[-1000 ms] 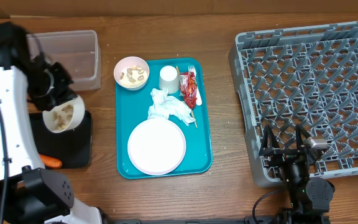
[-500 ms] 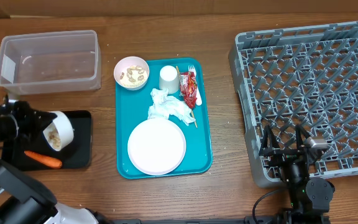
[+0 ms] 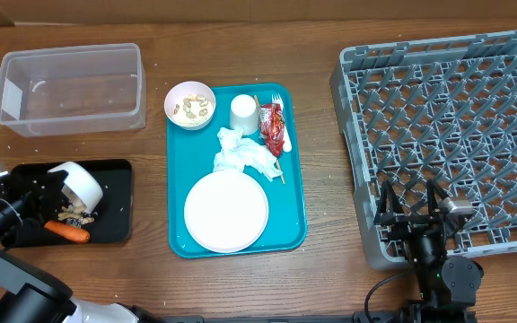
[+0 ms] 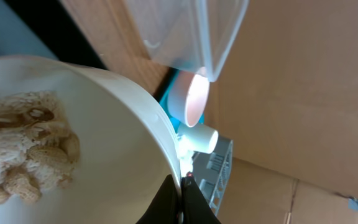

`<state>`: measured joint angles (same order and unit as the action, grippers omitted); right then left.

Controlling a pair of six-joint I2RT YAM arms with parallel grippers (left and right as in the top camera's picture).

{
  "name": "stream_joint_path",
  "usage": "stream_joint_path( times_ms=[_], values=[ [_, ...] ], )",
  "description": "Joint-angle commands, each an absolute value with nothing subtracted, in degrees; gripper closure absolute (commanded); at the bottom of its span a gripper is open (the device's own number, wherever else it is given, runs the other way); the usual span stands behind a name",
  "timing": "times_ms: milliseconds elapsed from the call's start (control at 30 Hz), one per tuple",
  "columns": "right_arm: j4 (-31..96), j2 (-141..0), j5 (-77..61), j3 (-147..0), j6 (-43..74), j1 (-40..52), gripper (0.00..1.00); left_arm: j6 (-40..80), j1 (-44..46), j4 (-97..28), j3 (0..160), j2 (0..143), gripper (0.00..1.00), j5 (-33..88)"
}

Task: Sort waste into correct bins and load items into the dishwasher rack
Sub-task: 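Tilt the white bowl to pour rice and shells onto the black tray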

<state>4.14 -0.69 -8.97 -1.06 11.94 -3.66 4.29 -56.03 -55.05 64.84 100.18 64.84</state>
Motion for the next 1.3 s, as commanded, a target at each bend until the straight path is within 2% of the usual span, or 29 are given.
stream_joint_path(
  times_ms=[0, 133, 433, 700, 733, 800, 867, 967, 1033, 1100, 1133, 1167, 1200, 1267],
  values=[
    [3.92, -0.23, -8.6, -0.47, 11.73, -3.88, 0.0, 3.86, -56.34, -53.95, 64.31, 99.37, 0.96, 69.67],
    [3.92, -0.23, -8.6, -0.47, 11.73, -3.88, 0.0, 3.84, -56.34, -55.42, 64.31, 99.39, 0.96, 73.84],
    [3.92, -0.23, -8.6, -0.47, 11.73, -3.88, 0.0, 9.1, -56.34, -53.21, 64.23, 99.96, 0.96, 73.84],
    [3.92, -0.23, -8.6, -0.47, 11.73, -3.88, 0.0, 9.04, -56.34, -59.42, 64.23, 99.98, 0.96, 76.73],
    [3.92, -0.23, -8.62, -0.47, 11.73, -3.88, 0.0, 12.4, -56.34, -54.78, 64.23, 100.05, 0.96, 74.61],
    [3.92, -0.23, -8.6, -0.47, 11.73, -3.88, 0.0, 17.12, -56.34, -55.22, 64.23, 100.07, 0.96, 70.57],
    [3.92, -0.23, -8.6, -0.47, 11.73, -3.88, 0.0, 10.76, -56.34, -59.4, 64.23, 100.07, 0.96, 75.75],
    [3.92, -0.23, -8.6, -0.47, 11.73, -3.88, 0.0, 10.92, -56.34, -59.57, 64.23, 100.07, 0.96, 75.55],
    [3.92, -0.23, -8.62, -0.47, 11.73, -3.88, 0.0, 4.54, -56.34, -61.78, 64.23, 100.07, 0.96, 80.4],
    [3.92, -0.23, -8.62, -0.47, 11.73, -3.88, 0.0, 9.58, -56.34, -58.41, 64.23, 100.12, 0.96, 77.19],
    [3.92, -0.23, -8.6, -0.47, 11.73, -3.88, 0.0, 8.23, -56.34, -62.57, 64.23, 100.12, 0.96, 77.78],
    [3.92, -0.23, -8.6, -0.47, 11.73, -3.88, 0.0, 8.67, -56.34, -55.0, 64.23, 100.12, 0.96, 77.08],
    [3.92, -0.23, -8.6, -0.47, 11.73, -3.88, 0.0, 12.25, -56.34, -54.37, 64.23, 100.12, 0.96, 74.26],
    [3.92, -0.23, -8.6, -0.47, 11.73, -3.88, 0.0, 7.55, -56.34, -60.03, 64.23, 100.12, 0.96, 78.78]
  ],
)
